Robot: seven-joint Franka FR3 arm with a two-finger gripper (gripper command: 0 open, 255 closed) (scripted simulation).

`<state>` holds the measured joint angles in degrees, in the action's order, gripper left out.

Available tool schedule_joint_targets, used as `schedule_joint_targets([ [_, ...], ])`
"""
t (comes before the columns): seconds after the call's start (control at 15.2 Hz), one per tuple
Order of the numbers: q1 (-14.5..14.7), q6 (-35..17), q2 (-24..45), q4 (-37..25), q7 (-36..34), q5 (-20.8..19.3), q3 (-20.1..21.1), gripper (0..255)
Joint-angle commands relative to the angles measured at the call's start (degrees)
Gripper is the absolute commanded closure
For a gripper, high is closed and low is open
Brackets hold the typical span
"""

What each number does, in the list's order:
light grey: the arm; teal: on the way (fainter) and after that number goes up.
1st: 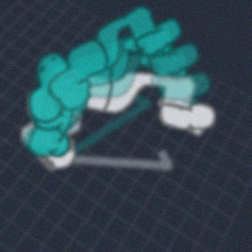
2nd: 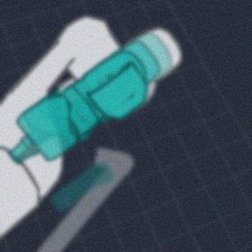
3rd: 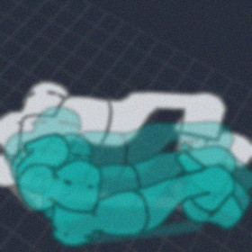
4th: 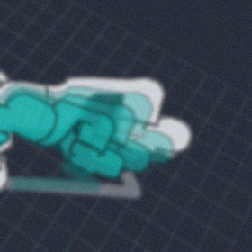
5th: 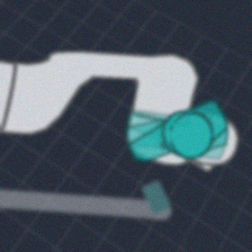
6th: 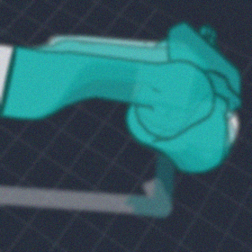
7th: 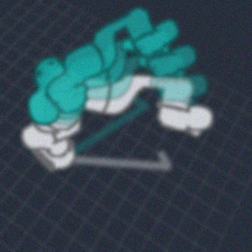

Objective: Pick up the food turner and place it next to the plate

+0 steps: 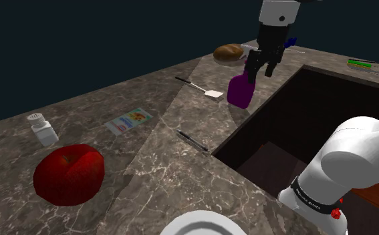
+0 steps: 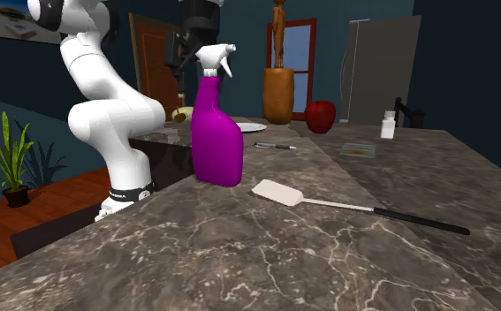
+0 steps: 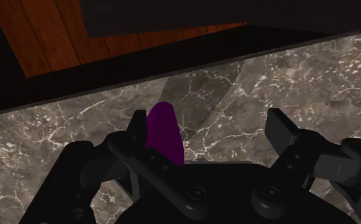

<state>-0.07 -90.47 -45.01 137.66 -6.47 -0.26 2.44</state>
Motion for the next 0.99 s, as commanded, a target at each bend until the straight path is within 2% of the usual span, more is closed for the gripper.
schedule_joint_targets([
  [0.0,0.0,0.0,0.0,0.0,0.0,0.0,0.0,0],
  [0.46,0.0,-11.6,13.8,-3.9,4.3,-1.0,-2.0,0],
  [0.92,0.3,-20.1,28.4,-11.7,8.5,-0.9,-3.5,0],
])
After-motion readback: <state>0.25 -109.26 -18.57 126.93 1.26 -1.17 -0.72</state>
